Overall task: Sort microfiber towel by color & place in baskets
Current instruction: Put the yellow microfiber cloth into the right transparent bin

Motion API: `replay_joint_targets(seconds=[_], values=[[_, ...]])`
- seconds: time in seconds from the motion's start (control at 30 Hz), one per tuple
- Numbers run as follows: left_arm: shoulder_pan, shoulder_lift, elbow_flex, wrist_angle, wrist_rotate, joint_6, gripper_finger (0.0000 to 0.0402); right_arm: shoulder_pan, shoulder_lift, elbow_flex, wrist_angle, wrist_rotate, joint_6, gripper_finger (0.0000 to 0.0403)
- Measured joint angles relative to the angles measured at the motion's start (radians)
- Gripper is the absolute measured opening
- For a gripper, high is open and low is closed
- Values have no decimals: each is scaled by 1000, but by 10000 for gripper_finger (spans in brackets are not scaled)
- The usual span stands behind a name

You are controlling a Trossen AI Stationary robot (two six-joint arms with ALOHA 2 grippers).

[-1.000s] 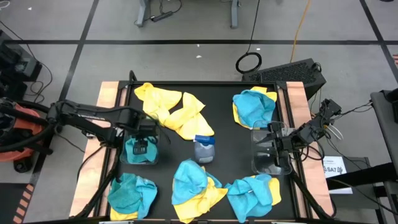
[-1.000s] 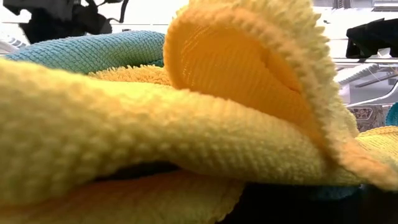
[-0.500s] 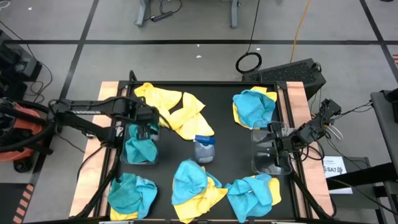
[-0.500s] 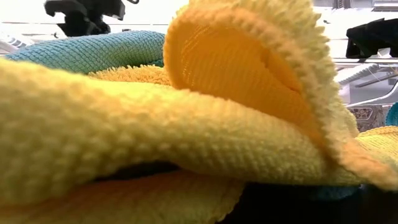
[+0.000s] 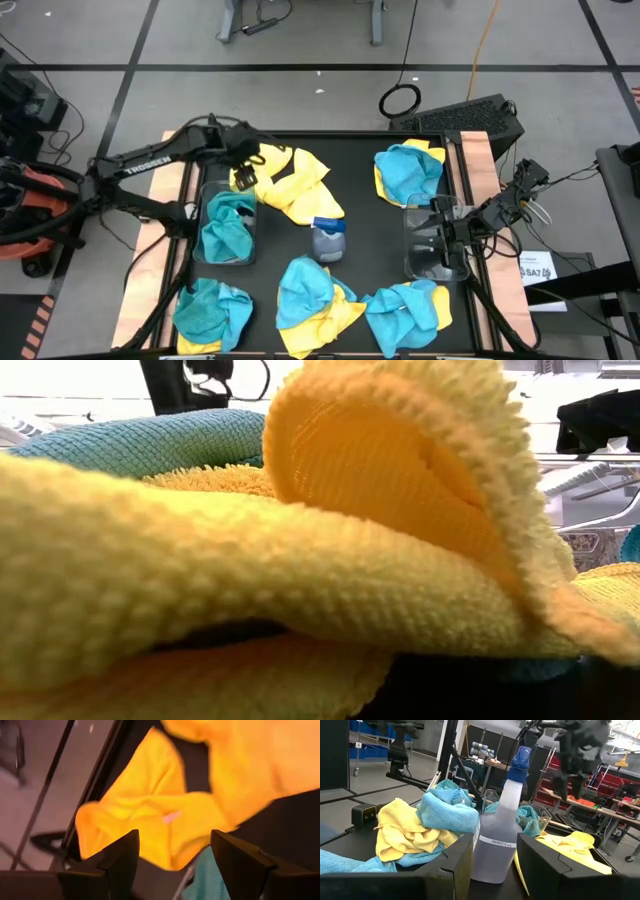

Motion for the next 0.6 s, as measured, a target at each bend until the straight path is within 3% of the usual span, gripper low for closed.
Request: replay_joint_targets(seconds=[0.17,0.4,0.6], values=[[67,42,0,17,20,10,251,0,0,0,0,0,0,146],[67,60,0,95,105,27,251,0,0,0,0,0,0,146],[63,60,0,88,108,33,251,0,0,0,0,0,0,146]])
